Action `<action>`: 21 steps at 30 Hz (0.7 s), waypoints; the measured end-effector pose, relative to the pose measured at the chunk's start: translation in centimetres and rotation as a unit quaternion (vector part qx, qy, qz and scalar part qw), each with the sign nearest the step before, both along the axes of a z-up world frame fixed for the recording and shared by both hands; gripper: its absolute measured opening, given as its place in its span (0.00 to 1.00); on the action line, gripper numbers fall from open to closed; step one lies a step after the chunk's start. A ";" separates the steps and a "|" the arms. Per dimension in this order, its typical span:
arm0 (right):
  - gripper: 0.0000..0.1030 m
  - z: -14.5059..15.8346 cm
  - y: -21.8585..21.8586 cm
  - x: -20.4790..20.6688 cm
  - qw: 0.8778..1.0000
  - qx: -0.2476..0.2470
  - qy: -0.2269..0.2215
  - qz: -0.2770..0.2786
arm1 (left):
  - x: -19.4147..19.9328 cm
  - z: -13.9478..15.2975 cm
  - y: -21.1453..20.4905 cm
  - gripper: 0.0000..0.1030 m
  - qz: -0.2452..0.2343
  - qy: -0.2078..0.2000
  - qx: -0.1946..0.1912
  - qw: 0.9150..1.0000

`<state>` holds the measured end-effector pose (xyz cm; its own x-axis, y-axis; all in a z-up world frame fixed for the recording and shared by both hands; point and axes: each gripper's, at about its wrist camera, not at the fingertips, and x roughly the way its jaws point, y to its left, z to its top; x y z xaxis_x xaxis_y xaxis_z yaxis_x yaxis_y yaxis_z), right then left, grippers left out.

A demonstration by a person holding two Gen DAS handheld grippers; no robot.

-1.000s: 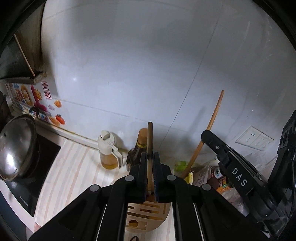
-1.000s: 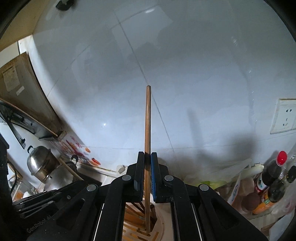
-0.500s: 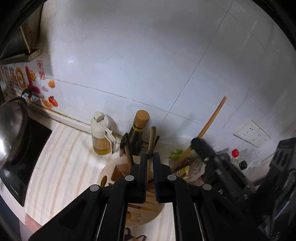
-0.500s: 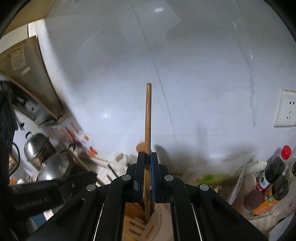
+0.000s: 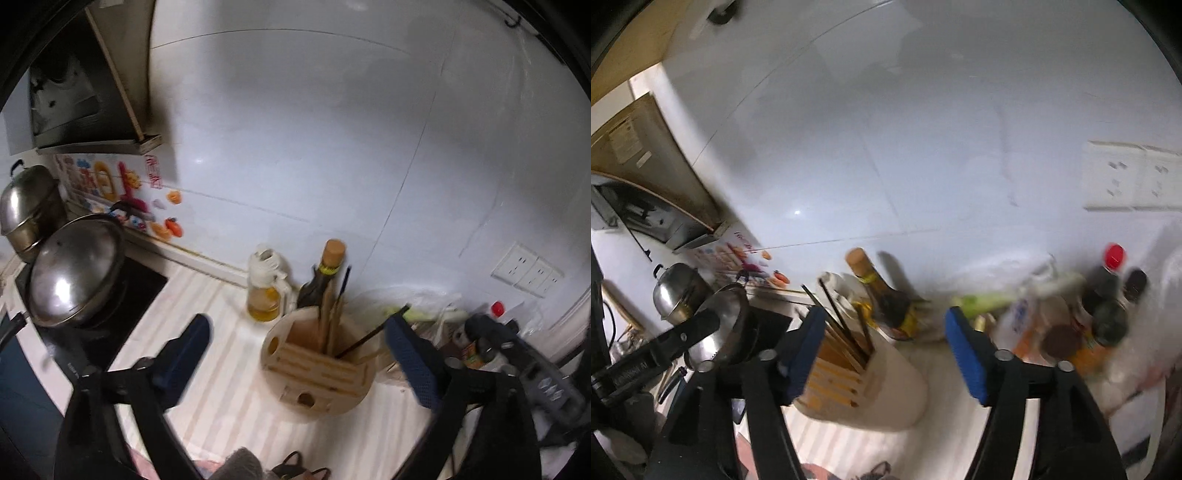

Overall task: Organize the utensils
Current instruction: 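Open both tools to release the chopsticks into the holder, then move both open tools back down to the last chopsticks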

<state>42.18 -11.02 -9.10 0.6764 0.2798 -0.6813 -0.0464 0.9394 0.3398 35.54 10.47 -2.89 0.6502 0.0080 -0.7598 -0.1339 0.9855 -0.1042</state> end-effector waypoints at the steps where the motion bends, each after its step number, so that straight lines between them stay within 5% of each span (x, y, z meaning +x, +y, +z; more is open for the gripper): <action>1: 0.79 -0.1 -0.5 -0.5 1.000 -0.003 0.005 -0.010 | -0.6 -0.4 -0.2 1.00 0.003 0.000 0.008 1.000; 7: 0.99 -2.4 -4.6 -5.1 0.997 -0.026 0.033 -0.068 | -3.7 -4.2 -1.9 1.00 -0.008 0.026 0.019 0.999; 19: 0.99 -13.1 -14.5 -12.5 0.969 -0.101 0.176 -0.139 | -7.0 -17.3 -12.6 1.00 -0.109 0.150 0.065 0.980; 21: 0.88 -15.2 -16.1 -13.5 0.963 -0.100 0.209 -0.138 | -7.5 -19.6 -15.3 1.00 -0.131 0.168 0.076 0.974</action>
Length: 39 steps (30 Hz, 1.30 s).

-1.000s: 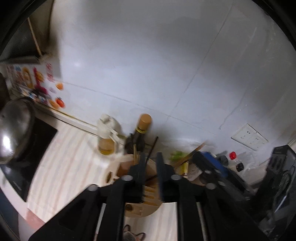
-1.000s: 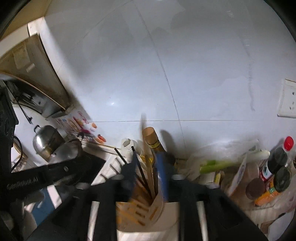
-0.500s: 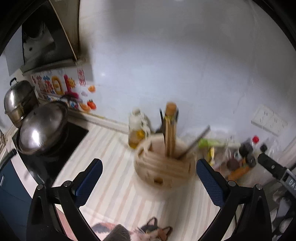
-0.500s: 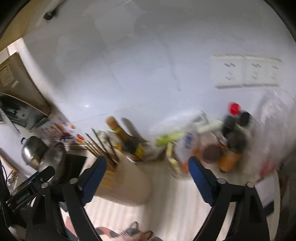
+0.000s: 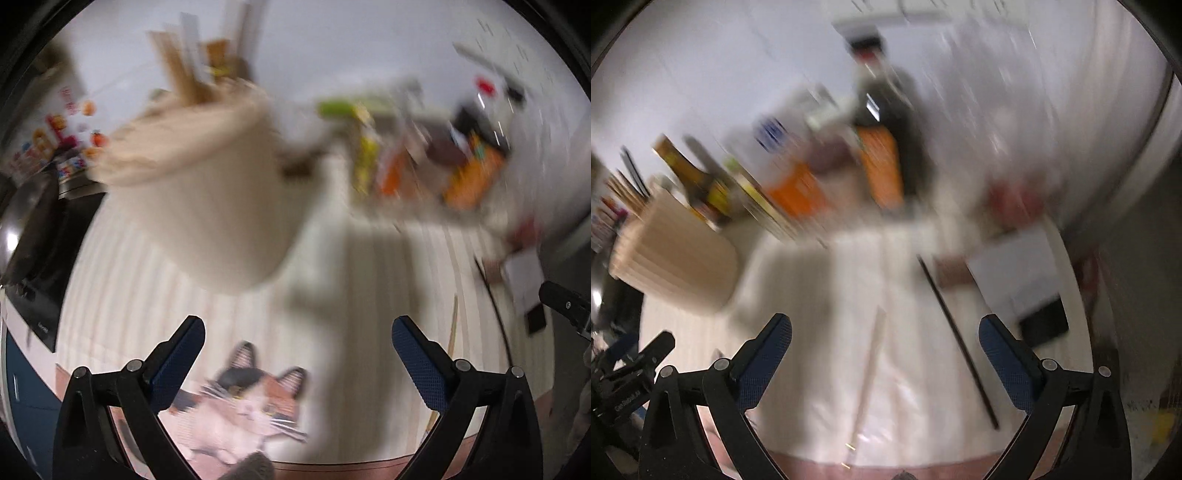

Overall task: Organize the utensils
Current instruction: 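Move both open tools back down to the last chopsticks, then grasp a light wooden chopstick with the left tool while the right tool grasps the dark one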

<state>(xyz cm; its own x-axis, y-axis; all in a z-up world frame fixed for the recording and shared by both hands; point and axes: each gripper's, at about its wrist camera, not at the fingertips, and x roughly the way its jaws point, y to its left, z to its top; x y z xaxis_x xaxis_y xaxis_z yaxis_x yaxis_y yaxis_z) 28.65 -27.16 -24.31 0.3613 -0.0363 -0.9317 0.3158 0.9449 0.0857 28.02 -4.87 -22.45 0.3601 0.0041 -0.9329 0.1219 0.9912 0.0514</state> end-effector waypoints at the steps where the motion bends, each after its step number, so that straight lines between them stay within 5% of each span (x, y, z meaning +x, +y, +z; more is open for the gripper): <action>1: 0.79 -1.4 -1.1 -0.6 1.000 0.003 0.020 -0.003 | -0.2 -1.0 -1.2 1.00 -0.009 0.010 0.002 1.000; 2: 0.56 -2.4 -1.8 -0.9 0.999 0.002 0.037 -0.005 | -0.4 -2.2 -2.6 1.00 -0.020 0.025 0.002 0.999; 3: 0.43 -3.2 -2.4 -1.3 0.999 0.003 0.050 -0.006 | -0.7 -3.6 -4.2 1.00 -0.032 0.043 0.000 0.999; 5: 0.37 -5.2 -4.0 -1.8 0.997 0.014 0.074 -0.006 | -1.2 -5.8 -6.6 0.98 -0.050 0.075 -0.013 0.996; 10: 0.36 -8.2 -6.4 -1.6 0.995 0.008 0.102 0.011 | -1.7 -10.8 -12.3 0.72 -0.099 0.139 -0.012 0.985; 16: 0.36 -10.5 -7.6 0.3 0.992 0.012 0.124 0.031 | -1.9 -12.4 -15.6 0.52 -0.135 0.128 0.011 0.982; 18: 0.36 -10.9 -7.7 1.0 0.991 0.013 0.129 0.037 | -1.9 -12.2 -15.9 0.36 -0.145 0.128 -0.001 0.981; 20: 0.36 -11.6 -7.5 1.9 0.989 0.013 0.136 0.048 | -1.9 -12.1 -15.9 0.05 -0.147 0.123 0.002 0.982; 25: 0.29 -13.9 -5.9 3.1 0.983 0.011 0.171 0.069 | -0.6 -11.8 -11.8 0.04 -0.092 0.130 0.001 0.987; 26: 0.11 -14.0 -5.4 3.4 0.983 -0.006 0.171 0.073 | -0.4 -11.7 -10.7 0.04 -0.077 0.132 0.001 0.988; 27: 0.08 -14.1 -4.5 3.6 0.981 -0.013 0.175 0.085 | -0.3 -11.7 -9.6 0.04 -0.066 0.134 0.003 0.989; 31: 0.07 -14.4 -1.1 3.6 0.977 -0.023 0.183 0.108 | 0.0 -11.6 -3.9 0.04 0.000 0.144 0.000 0.990; 39: 0.06 -15.3 8.6 3.2 0.963 0.054 0.207 0.161 | -1.1 -11.2 3.9 0.04 0.087 0.153 -0.019 0.984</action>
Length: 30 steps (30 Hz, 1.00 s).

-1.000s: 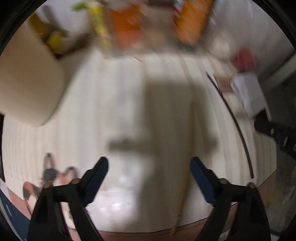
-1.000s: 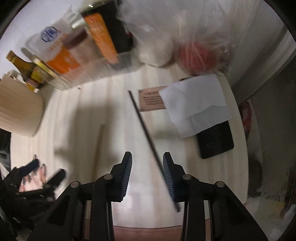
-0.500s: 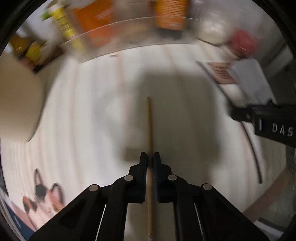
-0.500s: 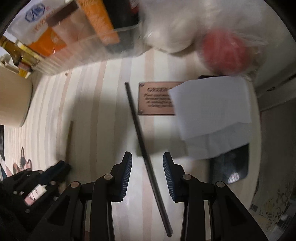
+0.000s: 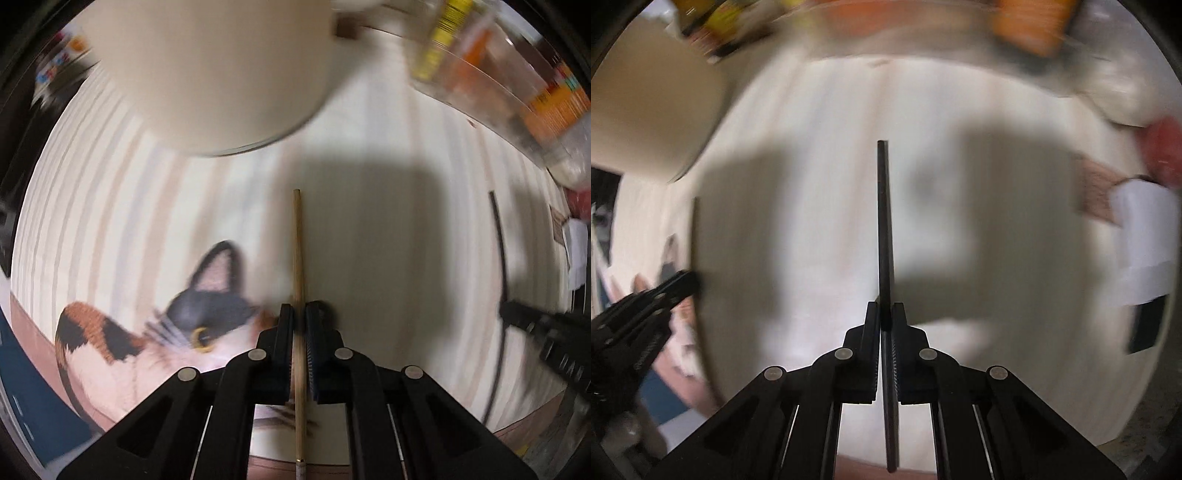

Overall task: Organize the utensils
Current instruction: 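Grasp a light wooden chopstick with the left tool while the right tool grasps the dark one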

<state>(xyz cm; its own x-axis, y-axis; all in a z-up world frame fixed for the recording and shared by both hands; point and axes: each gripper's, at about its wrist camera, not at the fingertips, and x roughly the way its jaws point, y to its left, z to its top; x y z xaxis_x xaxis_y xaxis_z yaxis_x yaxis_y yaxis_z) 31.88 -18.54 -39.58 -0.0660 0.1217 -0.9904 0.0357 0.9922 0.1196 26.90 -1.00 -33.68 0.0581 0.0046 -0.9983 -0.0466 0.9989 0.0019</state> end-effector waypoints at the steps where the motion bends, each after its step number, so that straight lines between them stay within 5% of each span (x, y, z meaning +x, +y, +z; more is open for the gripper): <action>1: 0.06 -0.1 1.5 0.0 1.000 0.006 0.007 0.010 | -0.2 0.1 0.5 0.04 0.008 0.000 -0.002 1.000; 8: 0.06 -0.2 5.1 0.6 0.999 -0.027 0.019 0.036 | 0.0 0.2 2.3 0.05 0.021 -0.001 -0.015 1.000; 21: 0.07 -0.1 5.0 1.6 0.997 -0.038 0.041 0.047 | -0.2 -0.1 1.4 0.08 0.002 -0.007 0.006 1.000; 30: 0.06 0.5 6.4 1.4 0.995 -0.084 -0.003 0.045 | -0.4 -0.2 1.6 0.08 -0.001 -0.005 0.006 1.000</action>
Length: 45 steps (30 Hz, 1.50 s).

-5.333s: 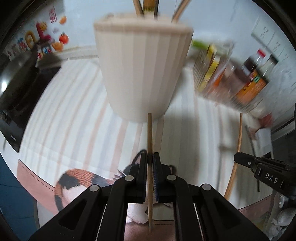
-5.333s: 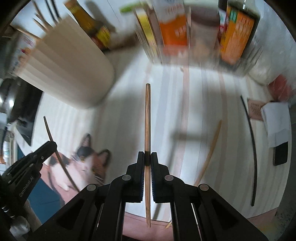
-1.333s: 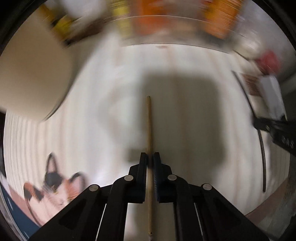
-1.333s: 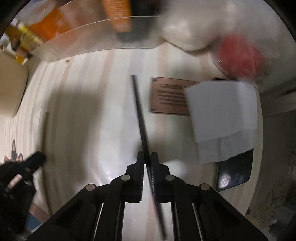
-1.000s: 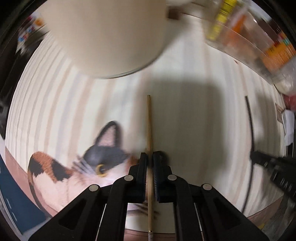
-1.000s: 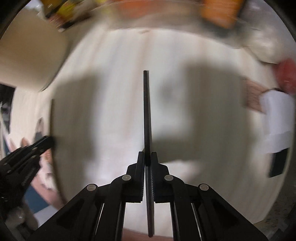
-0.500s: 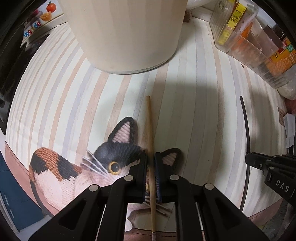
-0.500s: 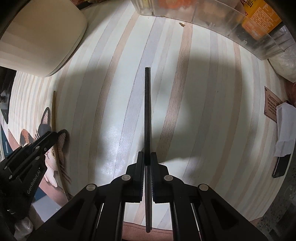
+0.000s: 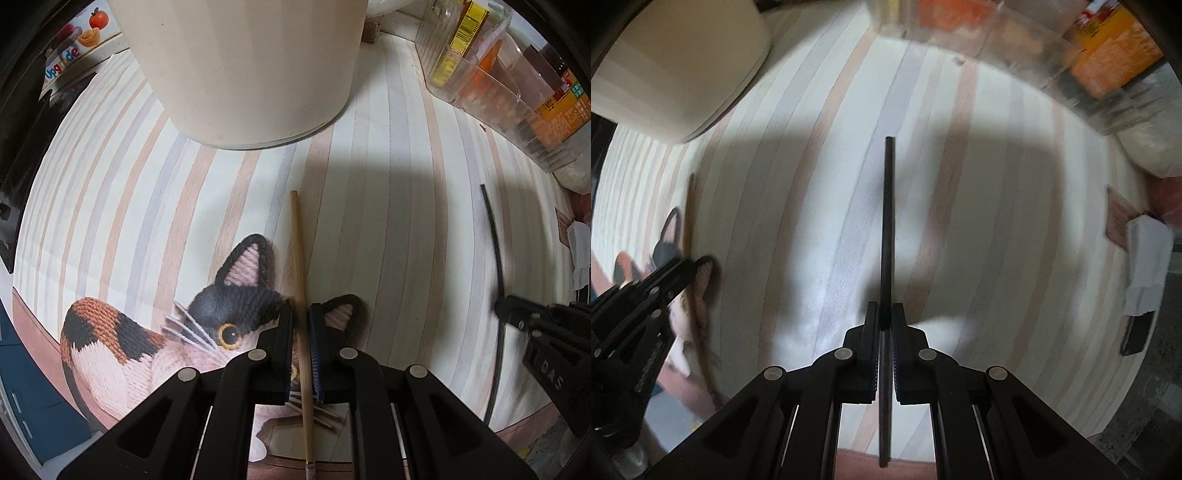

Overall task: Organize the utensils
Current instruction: 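Grasp a light wooden chopstick with the left tool while the right tool grasps the dark one, then lift both chopsticks upright and lower them into the cream holder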

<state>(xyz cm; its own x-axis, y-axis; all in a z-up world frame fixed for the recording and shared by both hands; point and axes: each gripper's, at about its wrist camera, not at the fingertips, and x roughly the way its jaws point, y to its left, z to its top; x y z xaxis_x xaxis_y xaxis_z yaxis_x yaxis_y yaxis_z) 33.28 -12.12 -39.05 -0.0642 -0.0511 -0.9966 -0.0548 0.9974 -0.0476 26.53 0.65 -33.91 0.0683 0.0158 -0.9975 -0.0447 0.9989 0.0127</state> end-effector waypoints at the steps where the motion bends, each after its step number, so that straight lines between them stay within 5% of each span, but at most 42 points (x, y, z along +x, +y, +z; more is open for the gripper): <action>1: 0.06 0.0 0.0 0.1 1.000 -0.009 -0.008 -0.001 | 0.0 0.0 0.0 0.08 0.001 0.000 0.000 1.000; 17: 0.07 -0.6 -0.9 4.3 0.999 -0.004 0.053 0.006 | 0.0 0.2 0.7 0.09 0.002 0.003 0.000 1.000; 22: 0.07 -0.4 -0.5 4.1 1.000 -0.009 0.025 0.010 | 0.2 0.1 0.3 0.04 -0.005 -0.003 0.003 1.000; 30: 0.06 1.9 -3.0 2.0 0.998 0.049 -0.037 -0.033 | -0.6 1.9 0.2 0.04 -0.010 -0.020 -0.018 1.000; 45: 0.05 12.1 -4.4 -2.1 0.972 0.135 -0.181 -0.060 | -1.6 12.9 1.3 0.04 -0.019 -0.144 -0.056 0.988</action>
